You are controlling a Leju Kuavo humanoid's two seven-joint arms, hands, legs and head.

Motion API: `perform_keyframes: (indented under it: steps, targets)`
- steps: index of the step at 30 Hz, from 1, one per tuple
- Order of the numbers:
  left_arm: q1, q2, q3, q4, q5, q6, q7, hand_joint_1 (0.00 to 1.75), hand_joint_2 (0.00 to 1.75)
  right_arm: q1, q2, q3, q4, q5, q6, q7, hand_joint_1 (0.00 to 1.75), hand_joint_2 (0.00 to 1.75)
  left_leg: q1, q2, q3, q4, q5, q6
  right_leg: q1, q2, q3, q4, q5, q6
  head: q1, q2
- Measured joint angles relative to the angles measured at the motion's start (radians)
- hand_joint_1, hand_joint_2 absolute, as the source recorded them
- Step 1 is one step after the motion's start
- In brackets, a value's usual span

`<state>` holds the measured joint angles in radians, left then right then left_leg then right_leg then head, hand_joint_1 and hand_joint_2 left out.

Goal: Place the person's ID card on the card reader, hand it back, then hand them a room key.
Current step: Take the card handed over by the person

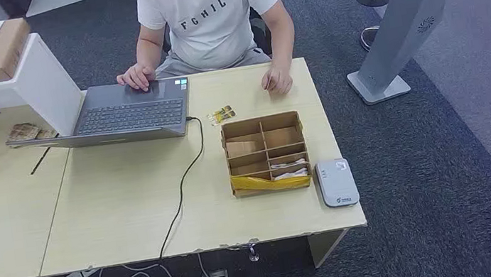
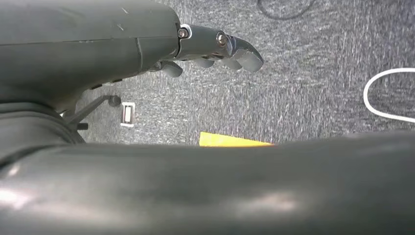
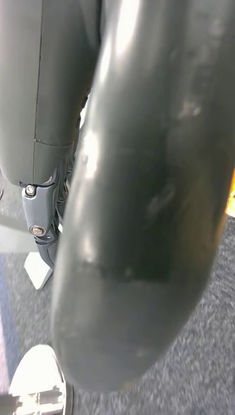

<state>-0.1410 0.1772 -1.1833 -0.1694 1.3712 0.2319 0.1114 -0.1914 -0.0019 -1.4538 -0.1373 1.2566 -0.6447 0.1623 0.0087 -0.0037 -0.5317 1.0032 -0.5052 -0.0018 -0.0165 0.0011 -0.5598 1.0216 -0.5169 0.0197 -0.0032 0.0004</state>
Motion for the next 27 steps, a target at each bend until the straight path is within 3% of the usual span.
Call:
perform_keyframes:
  steps: [11, 20, 22, 24, 27]
  targets:
    - [0.000, -0.003, 0.000, 0.000, 0.018, 0.012, -0.010, 0.00, 0.00, 0.000, 0.021, 0.000, -0.061, 0.015, -0.047, 0.065, 0.00, 0.00, 0.000, 0.000, 0.000, 0.000, 0.000, 0.000, 0.000, 0.000, 0.000, 0.000, 0.000, 0.000, 0.000, 0.000]
    - [0.000, -0.006, 0.001, 0.000, 0.022, 0.011, -0.022, 0.00, 0.00, -0.001, 0.079, 0.000, -0.208, -0.011, -0.048, 0.036, 0.00, 0.00, 0.000, 0.000, 0.000, 0.000, 0.000, 0.000, 0.000, 0.000, 0.000, 0.000, 0.000, 0.000, 0.000, 0.000]
    - [0.000, -0.006, 0.001, 0.000, 0.010, 0.001, -0.028, 0.00, 0.00, -0.002, 0.085, 0.000, -0.236, -0.127, -0.049, -0.030, 0.00, 0.00, 0.000, 0.000, 0.000, 0.000, 0.000, 0.000, 0.000, 0.000, 0.000, 0.000, 0.000, 0.000, 0.000, 0.000]
    - [0.000, -0.003, 0.000, 0.000, -0.014, -0.020, -0.036, 0.00, 0.00, -0.008, 0.062, 0.000, -0.254, -0.327, -0.049, -0.174, 0.00, 0.00, -0.001, 0.000, 0.000, 0.000, 0.000, 0.000, -0.001, 0.000, 0.000, 0.000, 0.000, 0.000, -0.001, 0.000]
    - [-0.001, 0.004, 0.000, 0.000, -0.033, -0.038, -0.042, 0.00, 0.00, -0.024, -0.051, 0.000, -0.258, -0.509, -0.051, -0.378, 0.00, 0.00, -0.004, 0.000, 0.000, 0.000, 0.000, 0.001, -0.004, 0.000, 0.000, 0.000, 0.001, 0.001, -0.001, 0.000]
